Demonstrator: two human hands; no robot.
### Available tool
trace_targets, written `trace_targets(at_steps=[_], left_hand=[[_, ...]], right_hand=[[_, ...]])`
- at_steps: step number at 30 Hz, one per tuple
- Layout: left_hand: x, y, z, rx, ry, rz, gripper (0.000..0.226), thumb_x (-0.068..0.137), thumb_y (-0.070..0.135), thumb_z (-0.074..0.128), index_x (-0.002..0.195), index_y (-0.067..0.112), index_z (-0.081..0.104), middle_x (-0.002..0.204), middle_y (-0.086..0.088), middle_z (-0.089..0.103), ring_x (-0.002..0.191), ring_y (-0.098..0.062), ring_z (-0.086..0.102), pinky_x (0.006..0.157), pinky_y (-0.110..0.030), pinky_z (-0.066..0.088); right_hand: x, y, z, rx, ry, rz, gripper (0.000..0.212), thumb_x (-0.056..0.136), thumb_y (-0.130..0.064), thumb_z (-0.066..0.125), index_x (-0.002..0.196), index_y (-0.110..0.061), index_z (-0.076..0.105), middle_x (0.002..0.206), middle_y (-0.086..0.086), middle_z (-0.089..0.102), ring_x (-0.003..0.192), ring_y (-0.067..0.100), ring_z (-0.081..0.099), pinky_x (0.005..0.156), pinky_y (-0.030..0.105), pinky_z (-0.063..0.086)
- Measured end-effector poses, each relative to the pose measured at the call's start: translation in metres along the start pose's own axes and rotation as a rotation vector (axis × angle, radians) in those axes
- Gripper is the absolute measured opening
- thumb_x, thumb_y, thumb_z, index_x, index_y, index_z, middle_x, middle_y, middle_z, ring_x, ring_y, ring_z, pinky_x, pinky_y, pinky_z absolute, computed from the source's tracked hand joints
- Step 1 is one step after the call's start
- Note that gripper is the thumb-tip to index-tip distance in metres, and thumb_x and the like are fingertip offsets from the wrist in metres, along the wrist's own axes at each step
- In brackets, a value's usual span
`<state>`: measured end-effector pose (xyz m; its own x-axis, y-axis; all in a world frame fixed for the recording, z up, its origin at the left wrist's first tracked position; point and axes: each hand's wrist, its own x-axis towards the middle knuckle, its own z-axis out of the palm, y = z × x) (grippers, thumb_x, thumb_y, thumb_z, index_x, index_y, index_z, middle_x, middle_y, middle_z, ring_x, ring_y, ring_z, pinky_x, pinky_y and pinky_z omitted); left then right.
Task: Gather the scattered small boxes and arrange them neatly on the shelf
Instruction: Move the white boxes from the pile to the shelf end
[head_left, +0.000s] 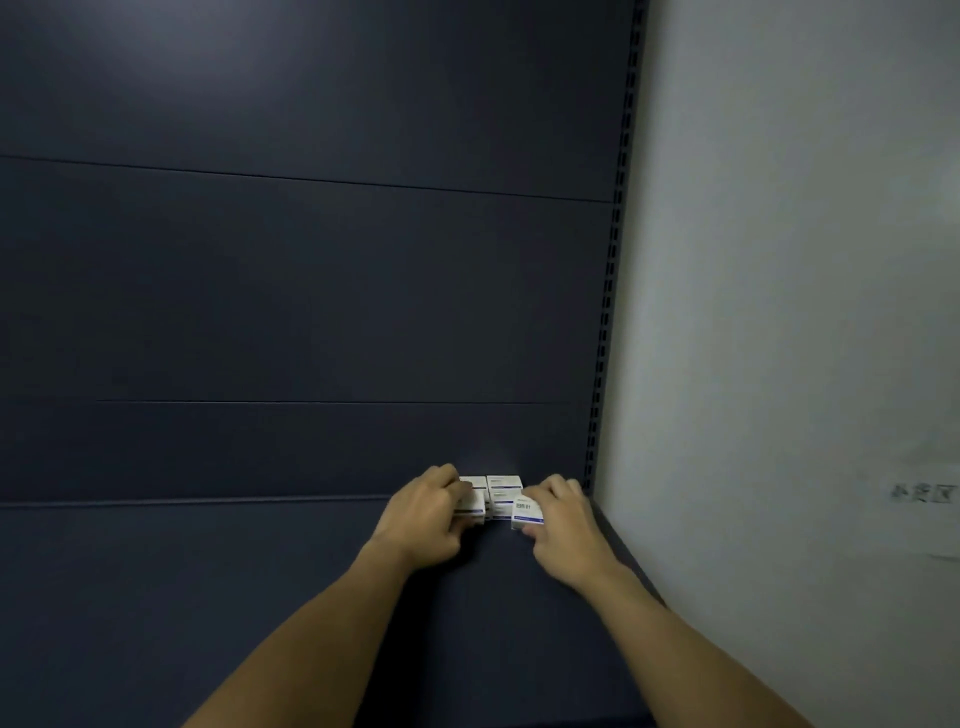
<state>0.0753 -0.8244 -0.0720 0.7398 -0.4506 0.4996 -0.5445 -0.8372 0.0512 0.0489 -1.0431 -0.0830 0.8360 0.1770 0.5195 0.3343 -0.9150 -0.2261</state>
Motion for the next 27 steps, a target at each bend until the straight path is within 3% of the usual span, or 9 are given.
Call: trace_targets(at_steps=[3, 9, 17, 22, 27], left_hand=[[-0.005, 0.003, 0.018, -0.014, 0.045, 0.025, 0.037, 0.087, 0.045, 0.057, 0.111, 0.018, 0.066, 0.106, 0.004, 0.056, 0.092, -0.02, 0.054, 0.08, -0.038, 0.052], [-0.002, 0.003, 0.025, -0.004, 0.07, 0.088, 0.042, 0.09, 0.047, 0.054, 0.119, 0.019, 0.065, 0.111, 0.005, 0.058, 0.093, -0.017, 0.052, 0.082, -0.032, 0.048], [-0.002, 0.002, 0.027, 0.088, 0.085, 0.027, 0.054, 0.081, 0.053, 0.043, 0.115, 0.022, 0.07, 0.107, 0.008, 0.052, 0.094, -0.016, 0.047, 0.081, -0.031, 0.042], [-0.001, 0.001, 0.026, 0.023, 0.085, -0.005, 0.058, 0.079, 0.056, 0.049, 0.124, 0.023, 0.065, 0.113, 0.008, 0.053, 0.1, -0.016, 0.046, 0.087, -0.033, 0.044], [-0.004, -0.003, 0.027, -0.049, 0.128, -0.011, 0.043, 0.078, 0.048, 0.061, 0.113, 0.023, 0.061, 0.108, 0.011, 0.05, 0.095, -0.013, 0.043, 0.085, -0.032, 0.042]], right_hand=[[0.003, -0.004, 0.012, 0.055, 0.027, -0.026, 0.046, 0.088, -0.017, 0.069, 0.132, -0.015, 0.057, 0.12, -0.005, 0.048, 0.109, 0.015, 0.041, 0.102, 0.027, 0.038], [0.011, -0.002, 0.02, 0.11, 0.055, -0.086, 0.047, 0.086, -0.013, 0.068, 0.132, -0.014, 0.056, 0.12, -0.007, 0.046, 0.108, 0.011, 0.04, 0.102, 0.02, 0.036], [0.01, 0.007, 0.026, 0.119, 0.069, -0.083, 0.048, 0.084, -0.012, 0.07, 0.13, -0.016, 0.058, 0.116, -0.006, 0.048, 0.106, 0.015, 0.043, 0.102, 0.026, 0.037], [0.01, 0.009, 0.024, 0.166, 0.058, -0.073, 0.049, 0.086, -0.013, 0.07, 0.132, -0.017, 0.057, 0.116, -0.008, 0.047, 0.107, 0.013, 0.042, 0.101, 0.023, 0.035], [0.009, 0.008, 0.023, 0.254, 0.055, -0.032, 0.055, 0.084, -0.008, 0.072, 0.133, -0.019, 0.05, 0.117, -0.012, 0.046, 0.111, 0.007, 0.04, 0.101, 0.021, 0.037]])
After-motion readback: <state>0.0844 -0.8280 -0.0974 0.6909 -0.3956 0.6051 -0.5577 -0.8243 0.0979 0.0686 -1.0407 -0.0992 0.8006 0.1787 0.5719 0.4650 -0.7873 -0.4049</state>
